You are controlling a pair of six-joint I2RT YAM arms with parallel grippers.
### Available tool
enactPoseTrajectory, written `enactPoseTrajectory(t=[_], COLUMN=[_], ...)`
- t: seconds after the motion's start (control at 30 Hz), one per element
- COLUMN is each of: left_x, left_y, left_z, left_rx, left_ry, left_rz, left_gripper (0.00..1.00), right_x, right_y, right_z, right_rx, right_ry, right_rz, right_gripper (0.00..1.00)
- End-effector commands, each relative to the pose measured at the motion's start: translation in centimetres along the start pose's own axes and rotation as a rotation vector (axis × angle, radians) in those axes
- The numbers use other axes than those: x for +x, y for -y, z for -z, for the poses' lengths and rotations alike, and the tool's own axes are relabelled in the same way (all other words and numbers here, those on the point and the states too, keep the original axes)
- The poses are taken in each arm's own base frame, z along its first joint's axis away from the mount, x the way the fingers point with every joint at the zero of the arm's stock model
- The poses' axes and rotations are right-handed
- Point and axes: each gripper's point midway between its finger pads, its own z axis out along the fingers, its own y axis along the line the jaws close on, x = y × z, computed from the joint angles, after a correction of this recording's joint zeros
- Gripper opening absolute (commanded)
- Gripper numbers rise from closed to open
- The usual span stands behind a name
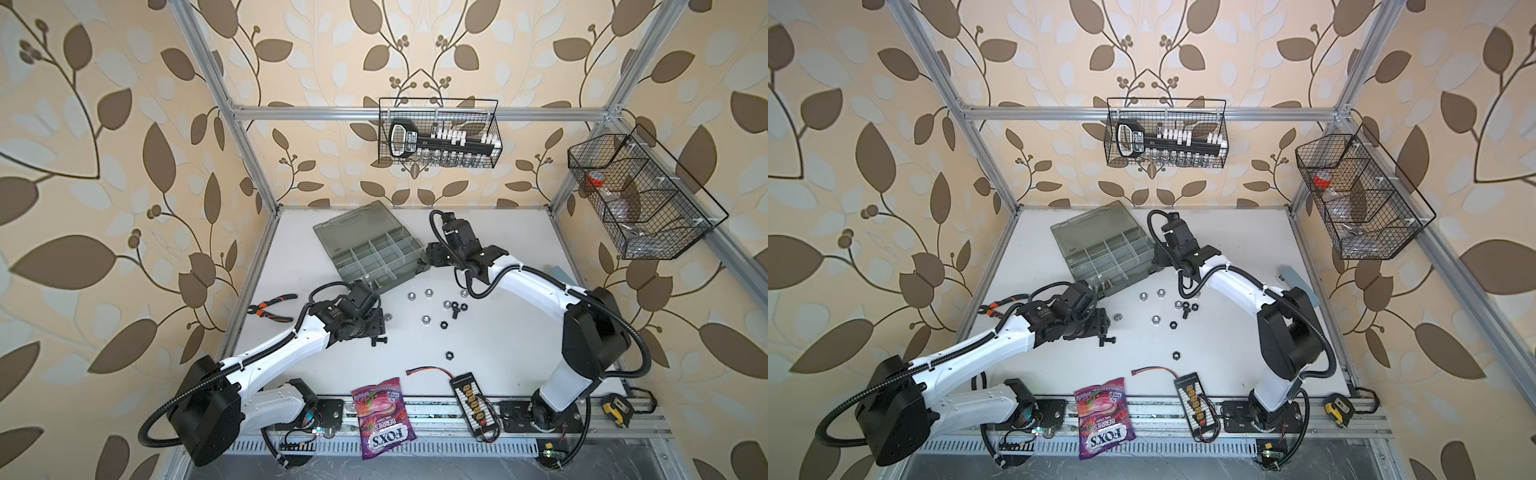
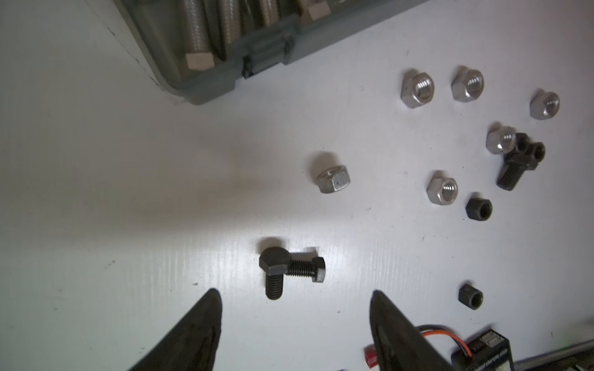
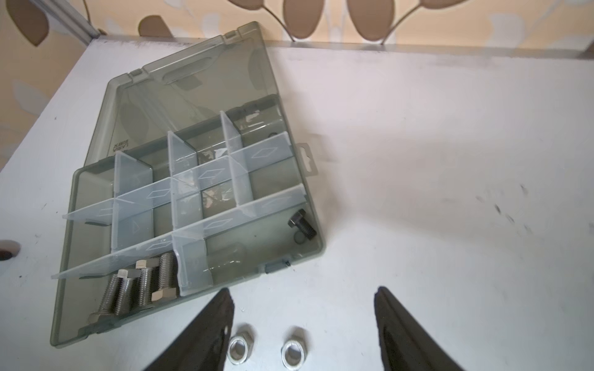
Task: Sort the screws and nuts into containers
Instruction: Place the screw into the container, then pick up the screw from the bottom-center of the table.
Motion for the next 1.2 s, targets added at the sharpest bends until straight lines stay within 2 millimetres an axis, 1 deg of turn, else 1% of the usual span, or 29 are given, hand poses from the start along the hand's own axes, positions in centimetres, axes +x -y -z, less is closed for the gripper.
enactPoseTrajectory(t=[0.0, 0.07, 0.17, 0.3, 0.4, 0.5, 0.57, 0.67, 0.83, 1.17], left_x=[1.3, 1.8, 2.5, 3.2, 3.5, 3.8, 3.9, 4.2, 4.3, 4.1], left_y=[-1.0, -1.0, -1.2, -1.6, -1.7, -1.8, -1.9, -2.0, -2.2, -2.9], left_z=[-1.0, -1.5, -2.1, -2.8, -3.2, -3.7, -4.0, -4.4, -4.7, -4.9], left_rx=[-0.063, -0.072, -0.083, -0.098, -0.106, -0.115, -0.121, -0.133, -0.144, -0.187], left_ry=[-0.033, -0.052, -0.08, -0.103, -0.119, -0.134, -0.143, -0.156, -0.159, -0.147], left_rz=[0.013, 0.001, -0.006, -0.01, -0.014, -0.022, -0.028, -0.035, -0.034, -0.029], left_gripper=[0.68, 0.62, 0.52, 0.47, 0.42, 0.38, 0.36, 0.31, 0.25, 0.24], right_x=[1.1, 1.5, 1.7, 2.0, 1.9, 1.4, 1.2, 0.9, 0.9, 1.2], right_y=[3.0, 4.3, 6.0, 7.8, 8.8, 9.1, 9.2, 9.2, 9.2, 9.3], right_z=[1.1, 2.2, 3.9, 6.0, 7.2, 8.1, 8.5, 8.7, 8.6, 8.7], right_rx=[0.075, 0.098, 0.141, 0.203, 0.233, 0.239, 0.239, 0.237, 0.237, 0.237], right_ry=[0.024, 0.041, 0.078, 0.13, 0.171, 0.208, 0.222, 0.234, 0.232, 0.228], right_rz=[-0.034, -0.045, -0.055, -0.066, -0.085, -0.103, -0.109, -0.113, -0.113, -0.111], right_gripper=[0.9, 0.99, 1.0, 1.0, 1.0, 1.0, 1.0, 1.0, 1.0, 0.99])
